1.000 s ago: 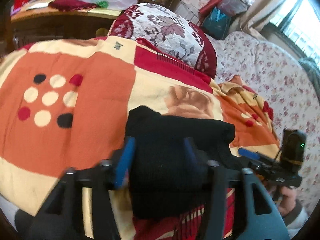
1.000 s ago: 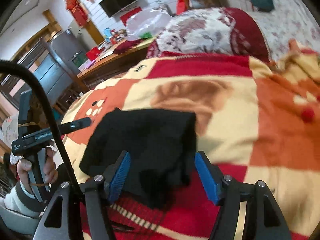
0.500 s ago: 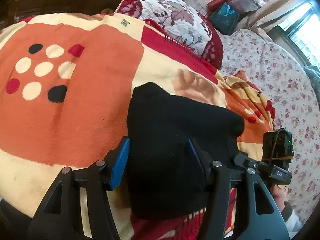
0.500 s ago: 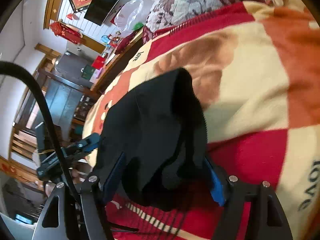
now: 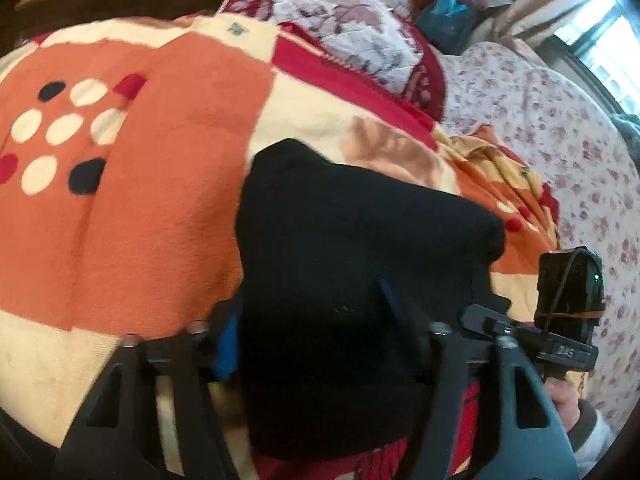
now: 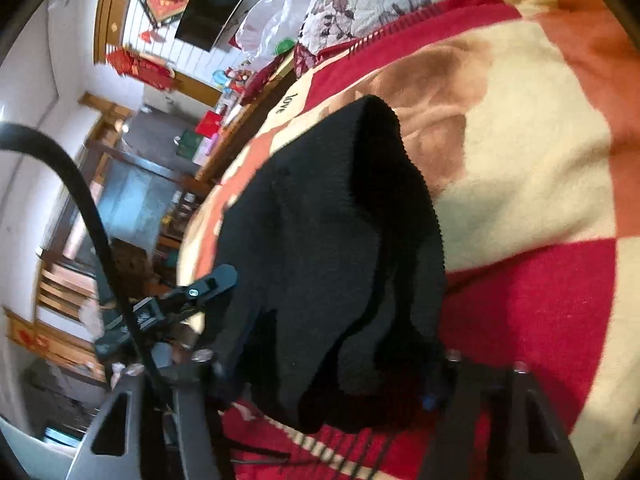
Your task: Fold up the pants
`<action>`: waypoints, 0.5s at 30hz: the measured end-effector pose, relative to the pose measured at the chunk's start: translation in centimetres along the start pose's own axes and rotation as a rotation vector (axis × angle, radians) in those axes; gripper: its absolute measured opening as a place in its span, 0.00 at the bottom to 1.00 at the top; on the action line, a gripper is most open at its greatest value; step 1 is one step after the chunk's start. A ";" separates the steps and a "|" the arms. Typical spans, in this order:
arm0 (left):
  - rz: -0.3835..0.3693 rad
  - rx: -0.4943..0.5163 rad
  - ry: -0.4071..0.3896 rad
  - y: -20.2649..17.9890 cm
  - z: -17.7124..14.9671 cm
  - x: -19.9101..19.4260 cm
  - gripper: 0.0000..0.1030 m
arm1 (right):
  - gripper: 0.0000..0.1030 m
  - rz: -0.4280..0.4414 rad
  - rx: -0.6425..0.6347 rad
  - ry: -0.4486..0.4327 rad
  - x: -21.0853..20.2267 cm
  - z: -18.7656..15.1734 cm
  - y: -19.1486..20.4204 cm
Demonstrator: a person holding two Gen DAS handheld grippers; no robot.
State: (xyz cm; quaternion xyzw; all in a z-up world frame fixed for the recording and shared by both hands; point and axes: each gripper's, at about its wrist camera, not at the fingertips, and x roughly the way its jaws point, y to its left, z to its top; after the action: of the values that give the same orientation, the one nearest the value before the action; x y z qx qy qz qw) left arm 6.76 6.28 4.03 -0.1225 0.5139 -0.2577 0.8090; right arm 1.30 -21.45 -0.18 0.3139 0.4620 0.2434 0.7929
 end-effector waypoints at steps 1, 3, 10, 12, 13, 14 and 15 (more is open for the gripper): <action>0.004 0.014 -0.007 -0.3 0.1 -0.2 0.44 | 0.47 -0.011 -0.014 -0.006 -0.3 -0.1 0.3; 0.006 0.050 -0.023 -1.1 0.3 -1.0 0.38 | 0.41 -0.025 -0.052 -0.015 -0.9 -0.1 1.1; -0.040 0.113 -0.094 -4.0 3.5 -4.1 0.36 | 0.37 -0.011 -0.116 -0.061 -3.6 1.0 3.3; -0.042 0.131 -0.111 -4.9 4.9 -4.3 0.36 | 0.37 -0.012 -0.126 -0.063 -4.1 1.7 3.5; -0.046 0.139 -0.119 -5.2 5.4 -4.5 0.36 | 0.37 -0.012 -0.131 -0.062 -4.1 1.9 3.8; -0.048 0.144 -0.123 -5.4 5.8 -4.5 0.36 | 0.37 -0.007 -0.132 -0.056 -4.3 2.1 4.0; -0.054 0.149 -0.121 -5.7 6.2 -4.5 0.36 | 0.37 0.000 -0.126 -0.045 -4.3 2.2 4.0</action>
State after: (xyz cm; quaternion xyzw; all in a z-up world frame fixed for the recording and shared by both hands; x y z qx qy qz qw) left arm 9.10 3.54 12.86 -0.0912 0.4400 -0.3090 0.8382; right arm 0.89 -22.27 6.04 0.2689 0.4279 0.2646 0.8213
